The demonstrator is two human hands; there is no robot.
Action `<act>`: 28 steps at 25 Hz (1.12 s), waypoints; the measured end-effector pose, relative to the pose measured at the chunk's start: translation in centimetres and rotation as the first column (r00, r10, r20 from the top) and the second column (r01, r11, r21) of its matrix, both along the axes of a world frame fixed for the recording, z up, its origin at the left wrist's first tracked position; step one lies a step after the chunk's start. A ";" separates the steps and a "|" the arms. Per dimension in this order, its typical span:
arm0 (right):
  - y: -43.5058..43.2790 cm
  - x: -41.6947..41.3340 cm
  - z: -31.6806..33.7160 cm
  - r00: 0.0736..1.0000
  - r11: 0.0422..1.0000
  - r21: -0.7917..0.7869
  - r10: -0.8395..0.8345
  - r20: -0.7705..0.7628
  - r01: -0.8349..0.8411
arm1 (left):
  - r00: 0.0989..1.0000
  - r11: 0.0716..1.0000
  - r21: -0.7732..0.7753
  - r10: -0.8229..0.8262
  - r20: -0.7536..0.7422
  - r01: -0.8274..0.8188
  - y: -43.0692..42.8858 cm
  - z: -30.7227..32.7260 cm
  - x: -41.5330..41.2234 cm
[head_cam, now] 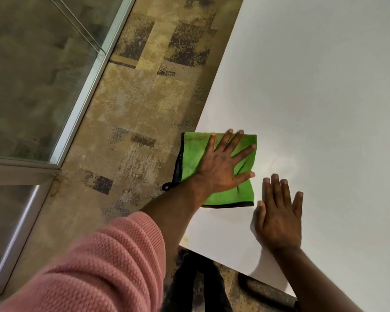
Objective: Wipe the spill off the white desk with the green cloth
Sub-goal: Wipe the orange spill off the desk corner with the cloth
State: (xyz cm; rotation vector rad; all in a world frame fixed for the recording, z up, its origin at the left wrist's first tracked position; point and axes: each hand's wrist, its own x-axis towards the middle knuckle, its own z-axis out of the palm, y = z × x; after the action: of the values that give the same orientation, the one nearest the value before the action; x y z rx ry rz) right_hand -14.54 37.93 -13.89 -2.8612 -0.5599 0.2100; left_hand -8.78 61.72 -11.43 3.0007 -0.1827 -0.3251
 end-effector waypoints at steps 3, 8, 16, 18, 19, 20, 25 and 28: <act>0.1 0.1 -0.2 1.000 1.000 0.006 -0.011 -0.005 0.011 | 0.996 0.997 -0.011 0.081 0.024 -0.081 1.1 -0.5 0.9; -0.1 -0.2 -0.6 0.999 0.999 0.023 -0.028 0.017 0.028 | 0.857 0.857 -0.056 0.514 0.040 -0.512 2.6 -0.5 2.0; 0.0 0.0 -0.7 0.999 1.000 0.012 -0.029 0.027 0.029 | 0.710 0.713 -0.103 0.701 0.062 -0.694 0.7 -0.8 -3.8; 0.0 -0.1 -0.6 0.999 1.000 0.011 -0.028 0.027 0.027 | 0.725 0.727 -0.073 0.686 0.062 -0.682 -0.6 -0.9 -7.5; 0.0 -0.1 -0.6 0.999 1.000 0.008 -0.024 0.027 0.024 | 0.736 0.738 -0.057 0.675 0.055 -0.672 -1.2 -1.0 -9.0; -0.1 0.0 -0.6 0.999 1.000 0.001 -0.021 0.024 0.021 | 0.745 0.747 -0.049 0.665 0.042 -0.663 -1.6 -0.9 -10.1; -0.1 -0.1 -0.7 1.000 1.000 -0.008 -0.016 0.015 0.017 | 0.737 0.736 -0.035 0.676 -0.005 -0.676 -1.7 -0.6 -9.4; 0.1 0.0 -0.5 1.000 1.000 -0.017 -0.016 0.009 0.016 | 0.707 0.706 -0.042 0.707 -0.015 -0.707 -1.5 -0.5 -6.6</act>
State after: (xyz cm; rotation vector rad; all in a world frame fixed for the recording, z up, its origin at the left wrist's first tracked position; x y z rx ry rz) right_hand -14.56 38.00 -14.36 -2.8832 -0.5398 0.2004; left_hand -15.38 60.18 -11.89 2.7420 0.9393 -0.2168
